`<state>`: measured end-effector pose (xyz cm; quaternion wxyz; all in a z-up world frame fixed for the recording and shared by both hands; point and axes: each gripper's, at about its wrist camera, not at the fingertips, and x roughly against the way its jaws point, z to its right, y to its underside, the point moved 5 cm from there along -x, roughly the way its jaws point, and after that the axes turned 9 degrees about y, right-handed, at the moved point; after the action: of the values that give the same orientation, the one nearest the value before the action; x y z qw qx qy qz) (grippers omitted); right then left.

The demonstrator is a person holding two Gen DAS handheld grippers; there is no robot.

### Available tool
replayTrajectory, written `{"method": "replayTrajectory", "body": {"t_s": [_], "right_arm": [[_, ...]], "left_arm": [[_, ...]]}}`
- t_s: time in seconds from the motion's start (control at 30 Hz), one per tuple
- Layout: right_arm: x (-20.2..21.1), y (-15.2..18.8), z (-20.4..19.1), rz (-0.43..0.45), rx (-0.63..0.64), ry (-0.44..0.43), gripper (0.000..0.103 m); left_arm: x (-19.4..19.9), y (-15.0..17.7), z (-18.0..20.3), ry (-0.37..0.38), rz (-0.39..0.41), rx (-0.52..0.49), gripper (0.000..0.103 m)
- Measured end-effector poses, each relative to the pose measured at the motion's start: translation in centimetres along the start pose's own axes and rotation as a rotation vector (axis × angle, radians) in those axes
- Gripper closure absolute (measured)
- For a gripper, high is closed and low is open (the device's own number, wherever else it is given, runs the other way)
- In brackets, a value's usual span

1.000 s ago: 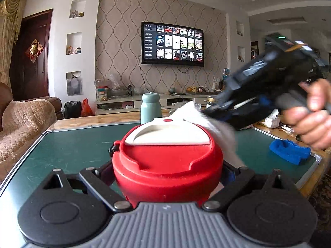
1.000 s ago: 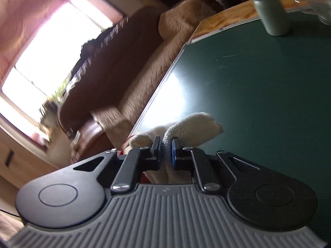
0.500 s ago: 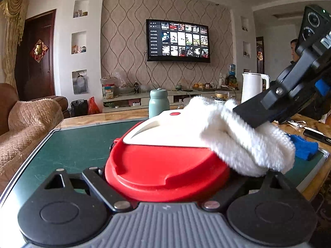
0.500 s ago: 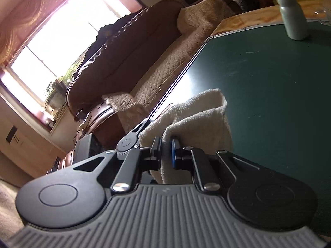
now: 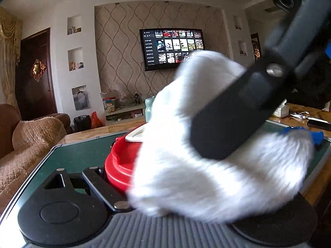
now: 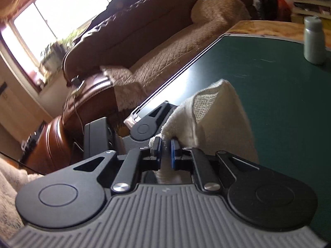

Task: Clean container
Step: 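Hold the red tumbler in the left gripper while the right gripper wipes the white lid with the towel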

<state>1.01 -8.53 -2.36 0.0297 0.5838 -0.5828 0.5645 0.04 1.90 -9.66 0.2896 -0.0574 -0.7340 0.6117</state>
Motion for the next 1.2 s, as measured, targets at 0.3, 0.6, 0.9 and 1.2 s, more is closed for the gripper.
{"method": "replayTrajectory", "body": {"t_s": [0.3,0.6,0.9,1.2], "right_arm": [[-2.8,-2.4,-3.9,0.008,0.152,0.137,0.101],[-5.3,-4.4,-2.2,0.053,0.147,0.261,0.102],[-0.3,-1.6,-1.6,-0.018,0.164,0.145,0.101],[3.3,-2.7,-3.2,0.144,0.238,0.159,0.083]], "left_arm": [[0.0,0.2,0.8,0.002,0.004,-0.001,0.012],[-0.4,0.0,1.6,0.008,0.000,0.000,0.012],[-0.7,-0.1,1.9,0.022,-0.003,0.020,0.012],[-1.5,-0.4,2.0,0.014,-0.010,0.002,0.012]]}}
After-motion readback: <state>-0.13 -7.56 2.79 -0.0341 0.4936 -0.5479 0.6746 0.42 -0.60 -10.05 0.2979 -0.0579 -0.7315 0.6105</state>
